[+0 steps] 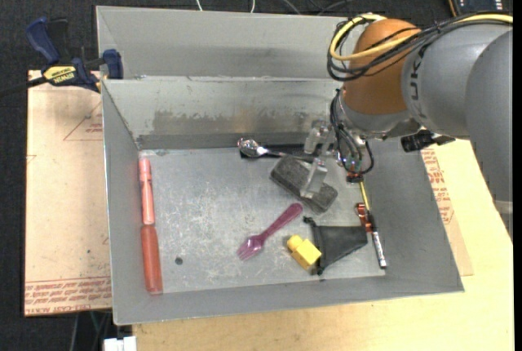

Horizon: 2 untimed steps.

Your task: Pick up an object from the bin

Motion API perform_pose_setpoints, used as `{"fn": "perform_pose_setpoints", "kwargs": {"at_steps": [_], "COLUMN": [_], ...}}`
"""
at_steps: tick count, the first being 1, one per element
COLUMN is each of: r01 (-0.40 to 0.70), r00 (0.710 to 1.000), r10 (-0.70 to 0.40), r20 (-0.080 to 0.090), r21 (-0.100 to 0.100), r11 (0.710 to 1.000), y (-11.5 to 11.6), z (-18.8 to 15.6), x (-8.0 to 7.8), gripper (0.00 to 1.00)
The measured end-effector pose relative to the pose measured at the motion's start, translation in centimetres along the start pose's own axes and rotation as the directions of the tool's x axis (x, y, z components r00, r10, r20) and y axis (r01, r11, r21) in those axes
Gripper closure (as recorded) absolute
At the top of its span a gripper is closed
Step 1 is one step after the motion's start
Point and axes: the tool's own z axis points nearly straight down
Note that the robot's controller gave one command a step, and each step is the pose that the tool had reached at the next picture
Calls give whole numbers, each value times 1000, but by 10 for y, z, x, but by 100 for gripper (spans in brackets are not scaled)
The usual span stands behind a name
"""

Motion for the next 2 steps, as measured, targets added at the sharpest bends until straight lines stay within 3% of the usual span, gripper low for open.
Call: {"fn": "perform_pose_setpoints", "kwargs": {"at_steps": [1, 2], "r01": [-129, -271], "r00": [991, 963], "r10": [129, 271], "r20": [20, 6], "r21": [-8, -4], "r11": [992, 963], "y": [36, 33], "z": [29, 27], "x": [2, 24], "gripper": [0, 100]}}
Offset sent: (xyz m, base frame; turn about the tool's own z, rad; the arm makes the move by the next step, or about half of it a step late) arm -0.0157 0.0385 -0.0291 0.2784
